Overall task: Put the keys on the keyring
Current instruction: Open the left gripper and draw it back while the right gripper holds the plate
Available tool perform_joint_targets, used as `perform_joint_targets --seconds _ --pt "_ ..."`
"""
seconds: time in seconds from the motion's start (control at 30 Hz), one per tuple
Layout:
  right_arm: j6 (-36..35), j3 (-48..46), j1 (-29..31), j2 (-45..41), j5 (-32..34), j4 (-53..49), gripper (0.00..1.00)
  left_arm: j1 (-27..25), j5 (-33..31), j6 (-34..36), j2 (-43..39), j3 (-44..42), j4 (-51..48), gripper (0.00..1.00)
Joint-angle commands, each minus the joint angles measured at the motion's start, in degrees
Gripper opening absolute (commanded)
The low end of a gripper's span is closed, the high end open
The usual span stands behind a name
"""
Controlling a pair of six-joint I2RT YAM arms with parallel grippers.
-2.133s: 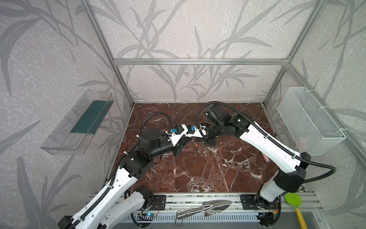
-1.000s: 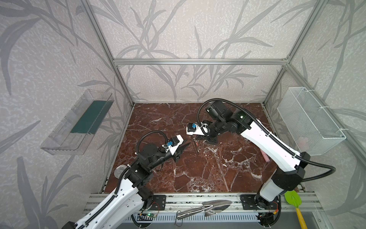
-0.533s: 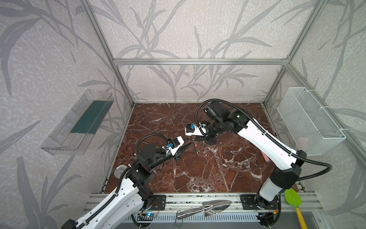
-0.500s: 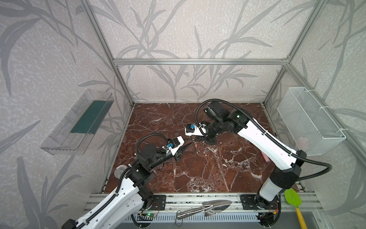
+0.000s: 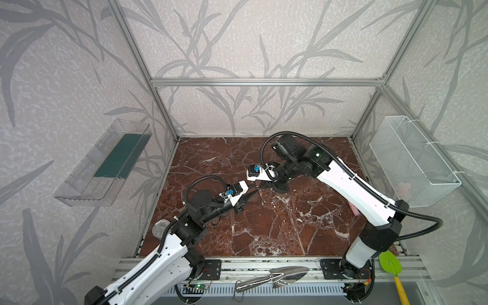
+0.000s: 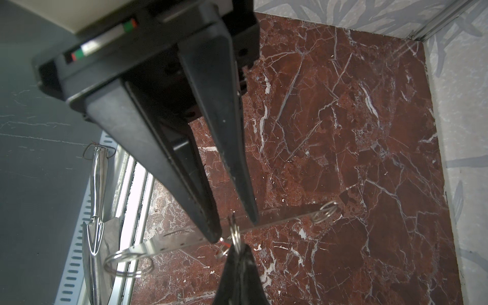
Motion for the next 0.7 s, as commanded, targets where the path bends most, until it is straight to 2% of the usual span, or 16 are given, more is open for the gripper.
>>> perform_joint_targets --seconds 0.0,0.67 --pt "0.23 1.09 -0.13 0.0 -1.57 -0.28 0.0 -0.4 0.96 -0.09 -0.17 1.1 2.31 0.21" --pt "0.35 1.49 -0.13 0.0 -2.73 0.05 0.0 -0.43 0.92 -0.12 0.86 1.01 3.45 0.14"
